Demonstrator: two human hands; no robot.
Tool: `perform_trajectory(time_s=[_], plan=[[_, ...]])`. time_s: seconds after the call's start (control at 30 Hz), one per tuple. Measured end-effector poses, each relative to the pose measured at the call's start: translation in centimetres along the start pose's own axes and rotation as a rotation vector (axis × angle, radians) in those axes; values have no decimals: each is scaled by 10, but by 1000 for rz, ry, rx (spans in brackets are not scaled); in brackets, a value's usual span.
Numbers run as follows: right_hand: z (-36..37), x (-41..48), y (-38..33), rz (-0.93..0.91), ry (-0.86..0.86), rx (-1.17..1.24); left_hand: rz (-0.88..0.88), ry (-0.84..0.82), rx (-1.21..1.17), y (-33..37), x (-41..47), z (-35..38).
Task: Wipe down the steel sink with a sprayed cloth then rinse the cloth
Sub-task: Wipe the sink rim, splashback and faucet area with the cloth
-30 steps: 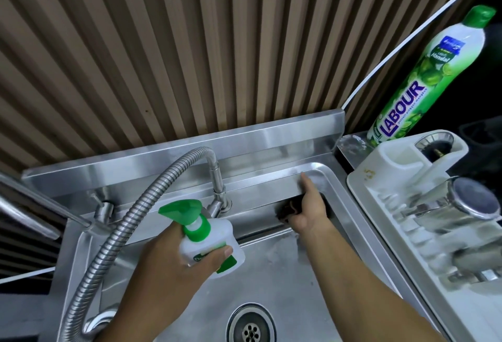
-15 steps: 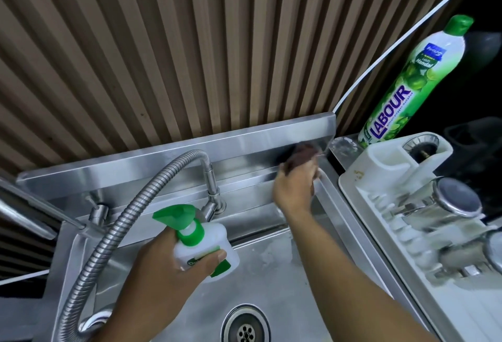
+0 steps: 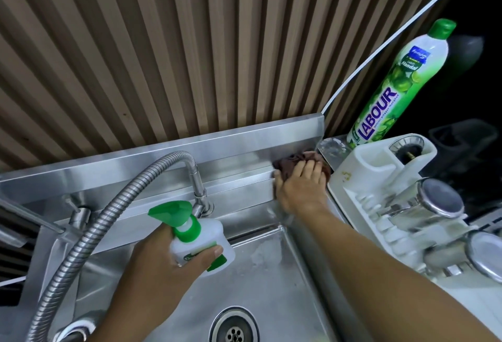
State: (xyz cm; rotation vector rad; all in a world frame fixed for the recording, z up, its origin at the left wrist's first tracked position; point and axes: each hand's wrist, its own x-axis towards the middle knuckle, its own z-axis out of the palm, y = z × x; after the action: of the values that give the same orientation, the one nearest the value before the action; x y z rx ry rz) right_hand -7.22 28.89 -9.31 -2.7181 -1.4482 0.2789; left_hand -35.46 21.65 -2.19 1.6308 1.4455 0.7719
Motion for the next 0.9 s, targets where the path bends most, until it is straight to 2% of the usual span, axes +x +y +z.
perform_trajectory(time_s=[0.13,0.27,0.33,0.5,0.57,0.67,0.7,0.77,0.9], plan=[[-12,18,1,87,-65,32,6,-1,-10,6,4,9],[14,-15,1,-154,77,-19,15,13,-18,14,11,14],[23,-30,4,-243,63,-21,15,29,-9,19,15,16],[21,-34,-34,-218,56,6,-16,44,1,23,16,20],[24,-42,-46,-320,84,15,-18,52,10,23,15,22],[23,-47,-33,-620,56,-55,-11,50,12,27,14,24],[21,-44,-26,-667,55,-68,-3,55,9,30,15,24],[18,-36,-12,-636,66,-83,13,72,9,35,20,27],[17,-22,9,-343,90,-46,53,118,23,44,38,44]])
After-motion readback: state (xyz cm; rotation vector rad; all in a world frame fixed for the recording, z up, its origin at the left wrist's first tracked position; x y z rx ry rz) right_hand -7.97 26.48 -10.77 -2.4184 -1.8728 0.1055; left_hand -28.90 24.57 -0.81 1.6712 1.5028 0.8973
